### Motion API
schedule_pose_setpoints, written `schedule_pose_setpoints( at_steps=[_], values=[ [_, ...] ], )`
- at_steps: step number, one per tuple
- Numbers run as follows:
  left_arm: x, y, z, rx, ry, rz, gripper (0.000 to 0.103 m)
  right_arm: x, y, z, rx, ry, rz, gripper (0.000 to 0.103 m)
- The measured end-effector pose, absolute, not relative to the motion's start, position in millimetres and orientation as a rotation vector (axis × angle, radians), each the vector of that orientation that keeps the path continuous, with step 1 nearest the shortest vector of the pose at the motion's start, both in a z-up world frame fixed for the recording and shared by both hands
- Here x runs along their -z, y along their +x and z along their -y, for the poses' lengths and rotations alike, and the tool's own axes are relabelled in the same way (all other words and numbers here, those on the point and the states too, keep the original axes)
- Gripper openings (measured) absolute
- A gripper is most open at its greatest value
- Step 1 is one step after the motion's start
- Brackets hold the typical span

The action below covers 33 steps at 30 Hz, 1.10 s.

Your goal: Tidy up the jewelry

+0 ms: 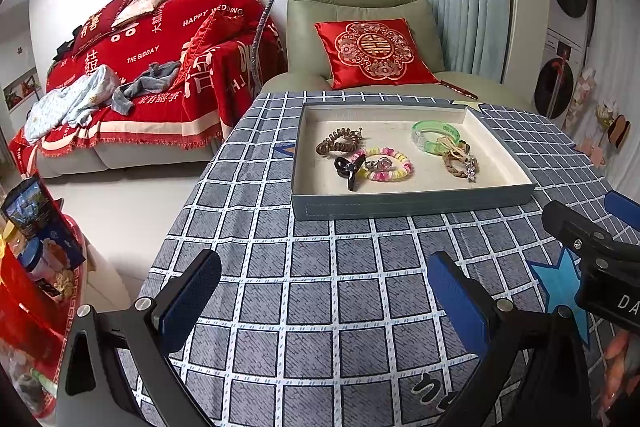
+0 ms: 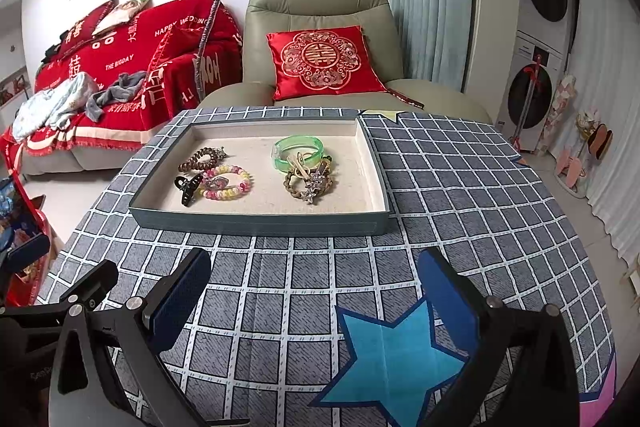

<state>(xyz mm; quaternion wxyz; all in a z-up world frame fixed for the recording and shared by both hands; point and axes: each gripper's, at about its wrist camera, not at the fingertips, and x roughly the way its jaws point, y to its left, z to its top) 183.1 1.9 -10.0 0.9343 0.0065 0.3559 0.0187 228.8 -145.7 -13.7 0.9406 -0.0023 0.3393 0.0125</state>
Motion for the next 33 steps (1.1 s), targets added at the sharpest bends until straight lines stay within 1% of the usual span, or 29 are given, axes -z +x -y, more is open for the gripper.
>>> schedule_pose_setpoints(
  at_steps=[33],
  values=[
    [8.7, 182.8, -3.2, -0.043, 0.008, -0.733, 0.103, 9.5, 227.8, 148.6, -0.033, 0.003, -0.687, 0.103]
  ],
)
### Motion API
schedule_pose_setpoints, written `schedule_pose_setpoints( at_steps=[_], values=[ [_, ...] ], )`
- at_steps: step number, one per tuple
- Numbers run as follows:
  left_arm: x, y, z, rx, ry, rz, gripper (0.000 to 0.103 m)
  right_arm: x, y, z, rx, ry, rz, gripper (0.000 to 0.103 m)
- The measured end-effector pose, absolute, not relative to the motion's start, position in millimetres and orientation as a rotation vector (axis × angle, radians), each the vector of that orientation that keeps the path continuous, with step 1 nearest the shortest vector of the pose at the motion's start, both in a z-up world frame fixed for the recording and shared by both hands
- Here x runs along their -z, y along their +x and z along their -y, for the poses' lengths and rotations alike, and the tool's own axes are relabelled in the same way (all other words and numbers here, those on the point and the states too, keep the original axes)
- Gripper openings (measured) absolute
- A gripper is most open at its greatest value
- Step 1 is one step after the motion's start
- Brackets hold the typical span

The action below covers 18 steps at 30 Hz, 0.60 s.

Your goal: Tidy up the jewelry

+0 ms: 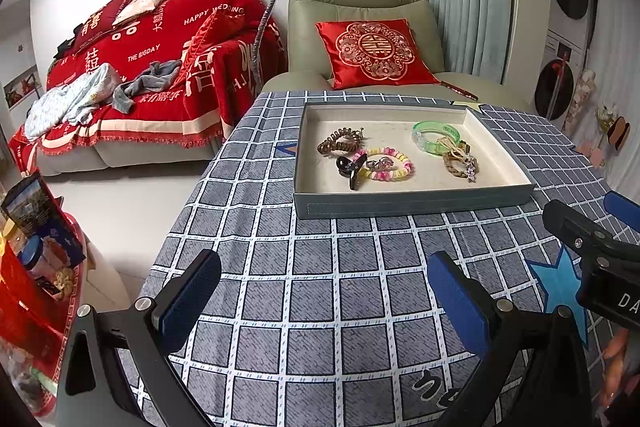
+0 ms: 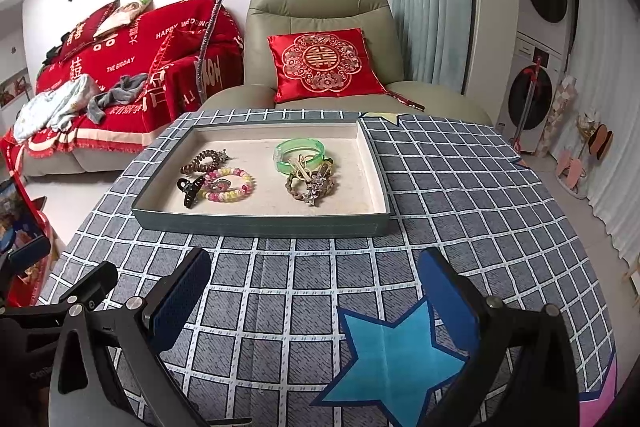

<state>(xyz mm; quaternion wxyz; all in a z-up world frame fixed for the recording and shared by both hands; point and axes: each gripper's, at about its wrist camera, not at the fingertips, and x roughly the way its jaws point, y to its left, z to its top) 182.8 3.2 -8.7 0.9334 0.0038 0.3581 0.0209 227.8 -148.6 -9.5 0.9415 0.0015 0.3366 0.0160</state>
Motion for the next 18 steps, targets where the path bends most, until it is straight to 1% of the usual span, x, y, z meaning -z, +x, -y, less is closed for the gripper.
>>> schedule_pose_setpoints(
  at_steps=[18],
  values=[
    [7.3, 182.0, -2.8, -0.04, 0.006, -0.734, 0.103, 7.5, 226.2, 149.7, -0.035, 0.006, -0.684, 0.103]
  ],
)
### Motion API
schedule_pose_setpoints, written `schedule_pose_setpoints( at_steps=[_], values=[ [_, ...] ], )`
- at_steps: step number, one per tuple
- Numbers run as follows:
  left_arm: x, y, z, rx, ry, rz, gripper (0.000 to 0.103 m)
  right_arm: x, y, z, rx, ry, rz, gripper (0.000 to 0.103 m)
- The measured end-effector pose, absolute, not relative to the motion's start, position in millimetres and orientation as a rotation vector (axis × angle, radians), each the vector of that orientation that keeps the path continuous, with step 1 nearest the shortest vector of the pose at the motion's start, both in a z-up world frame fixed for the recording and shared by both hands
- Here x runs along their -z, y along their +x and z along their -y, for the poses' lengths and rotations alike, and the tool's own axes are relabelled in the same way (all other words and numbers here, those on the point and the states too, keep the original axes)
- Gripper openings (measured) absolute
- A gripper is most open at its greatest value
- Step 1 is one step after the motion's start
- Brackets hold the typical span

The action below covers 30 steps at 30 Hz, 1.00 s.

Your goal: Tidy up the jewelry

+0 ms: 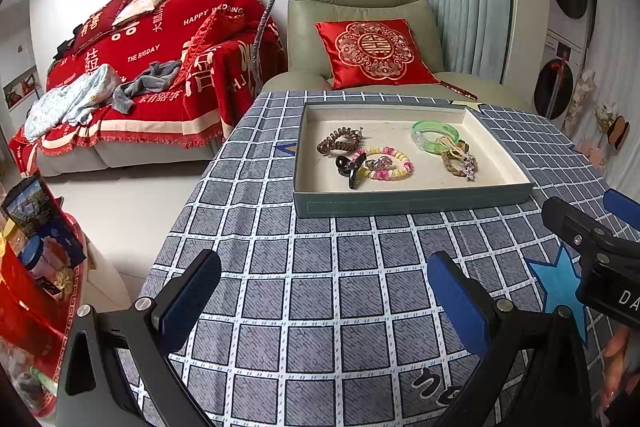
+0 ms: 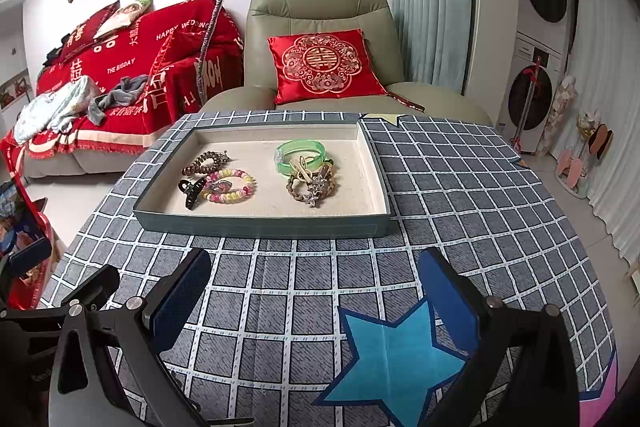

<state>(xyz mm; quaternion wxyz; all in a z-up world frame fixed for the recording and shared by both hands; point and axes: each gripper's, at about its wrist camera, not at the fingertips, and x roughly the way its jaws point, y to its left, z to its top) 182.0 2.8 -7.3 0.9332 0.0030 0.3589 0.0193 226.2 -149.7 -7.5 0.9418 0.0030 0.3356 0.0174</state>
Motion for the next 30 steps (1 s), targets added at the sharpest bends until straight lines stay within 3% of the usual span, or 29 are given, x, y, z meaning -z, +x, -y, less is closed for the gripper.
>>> schedule_pose_setpoints(
  at_steps=[30],
  values=[
    [10.2, 183.9, -2.0, -0.044, 0.005, -0.754, 0.103, 6.2, 225.9, 147.4, -0.038, 0.003, -0.686, 0.103]
  ],
)
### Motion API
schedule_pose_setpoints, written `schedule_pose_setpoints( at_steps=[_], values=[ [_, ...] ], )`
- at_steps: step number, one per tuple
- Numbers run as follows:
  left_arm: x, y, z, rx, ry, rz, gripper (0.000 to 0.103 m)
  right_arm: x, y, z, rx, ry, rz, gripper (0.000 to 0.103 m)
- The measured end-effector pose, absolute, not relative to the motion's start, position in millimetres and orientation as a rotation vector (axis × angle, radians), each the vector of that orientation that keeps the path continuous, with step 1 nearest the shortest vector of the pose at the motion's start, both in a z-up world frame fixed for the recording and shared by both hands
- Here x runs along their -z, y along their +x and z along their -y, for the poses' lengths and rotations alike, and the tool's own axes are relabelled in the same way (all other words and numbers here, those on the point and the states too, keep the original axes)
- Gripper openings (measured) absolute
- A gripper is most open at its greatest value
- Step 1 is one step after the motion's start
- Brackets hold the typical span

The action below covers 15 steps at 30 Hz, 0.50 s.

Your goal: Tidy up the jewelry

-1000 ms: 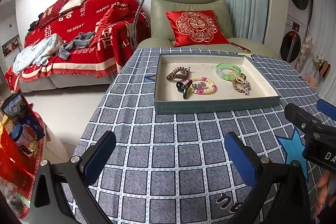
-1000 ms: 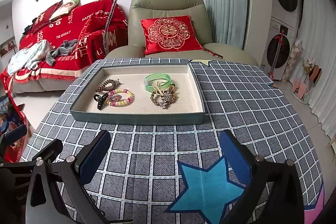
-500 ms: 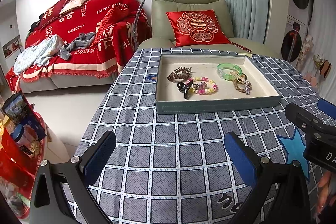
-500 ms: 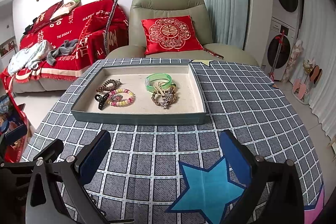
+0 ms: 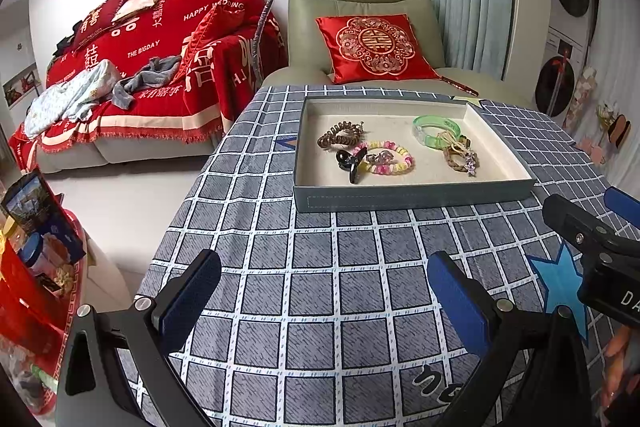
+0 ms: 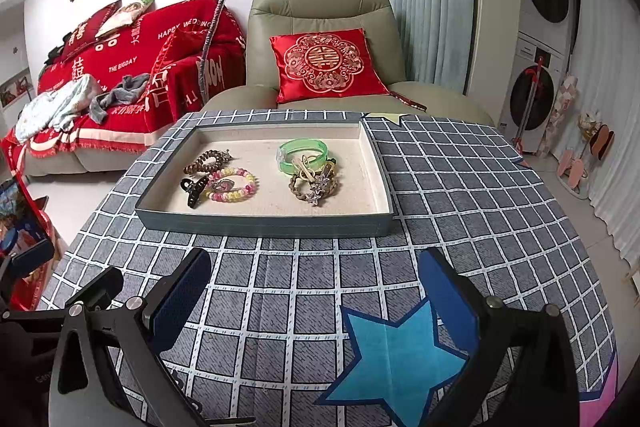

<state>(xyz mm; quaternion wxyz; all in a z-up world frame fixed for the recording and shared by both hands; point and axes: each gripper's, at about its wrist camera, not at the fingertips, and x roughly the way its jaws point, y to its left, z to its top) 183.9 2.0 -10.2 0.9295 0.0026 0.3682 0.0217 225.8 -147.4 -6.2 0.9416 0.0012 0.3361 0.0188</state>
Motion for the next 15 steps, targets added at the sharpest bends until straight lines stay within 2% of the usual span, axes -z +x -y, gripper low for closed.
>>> schedule_pose_setpoints(
  at_steps=[15],
  values=[
    [13.3, 185.4, -2.9, -0.035, -0.01, -0.769, 0.103, 10.4, 225.7, 147.5, -0.036, 0.006, -0.692, 0.103]
  ],
)
